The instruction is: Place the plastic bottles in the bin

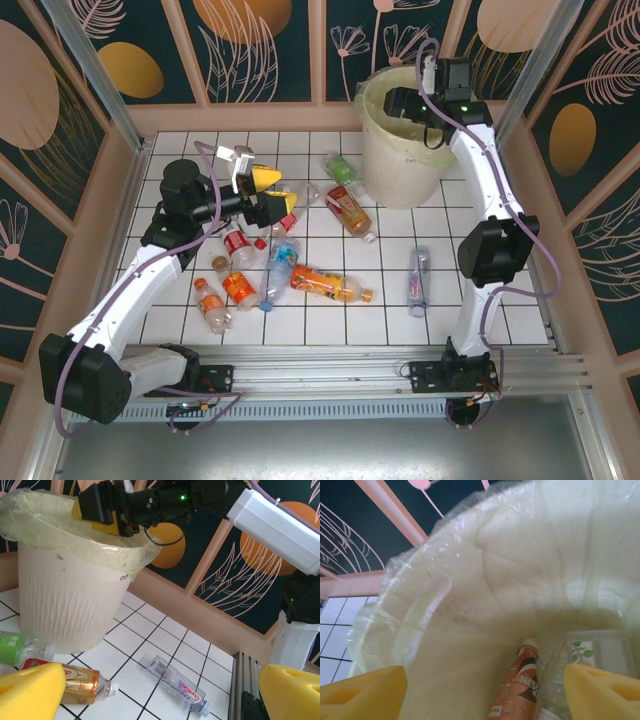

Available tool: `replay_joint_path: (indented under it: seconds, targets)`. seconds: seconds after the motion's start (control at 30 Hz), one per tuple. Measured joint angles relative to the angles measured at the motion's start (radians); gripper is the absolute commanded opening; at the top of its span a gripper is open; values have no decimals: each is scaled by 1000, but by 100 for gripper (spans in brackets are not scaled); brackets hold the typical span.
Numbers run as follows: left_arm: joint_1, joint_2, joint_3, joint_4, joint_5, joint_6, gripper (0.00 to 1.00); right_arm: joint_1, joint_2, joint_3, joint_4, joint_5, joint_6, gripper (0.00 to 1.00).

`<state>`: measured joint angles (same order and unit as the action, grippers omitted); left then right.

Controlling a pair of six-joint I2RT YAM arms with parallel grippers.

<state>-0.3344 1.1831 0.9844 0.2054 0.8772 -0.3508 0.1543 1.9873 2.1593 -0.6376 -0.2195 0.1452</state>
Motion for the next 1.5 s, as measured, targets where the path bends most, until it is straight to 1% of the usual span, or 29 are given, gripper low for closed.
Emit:
replay_joint_path:
  seconds: [0.13,0.27,0.47,0.67,0.77,0.9,1.0,1.1,1.17,1.33,1.4,1.5]
  targets:
    - [0,0,0,0,-3,3,99,-1,-6,46,2,1,-1,83]
    - [0,0,0,0,-14,8,98,-2,-48,21,8,1,-2,83]
    - [0,-2,0,-1,-26,11,99,1,-194,-98,42,1,-9,82]
    - [0,-22,0,-2,-34,21,98,35,-406,-300,134,1,-8,81]
    - [0,-38,0,-4,-46,29,99,90,-514,-434,187,4,0,81]
    - [0,-67,0,-23,-60,46,98,212,-626,-607,246,31,27,81]
    - [0,-85,0,-38,-74,63,98,306,-695,-749,293,64,58,81]
    - [0,-100,0,-48,-78,72,98,378,-739,-867,327,108,96,81]
    - [0,-108,0,-53,-79,77,99,420,-756,-930,347,139,122,81]
    - [0,-132,0,-74,-97,99,99,537,-757,-1027,397,225,198,81]
    - [0,-145,0,-89,-109,113,99,578,-744,-1044,419,253,231,81]
    - [0,-166,0,-107,-132,133,98,633,-685,-1050,452,291,274,81]
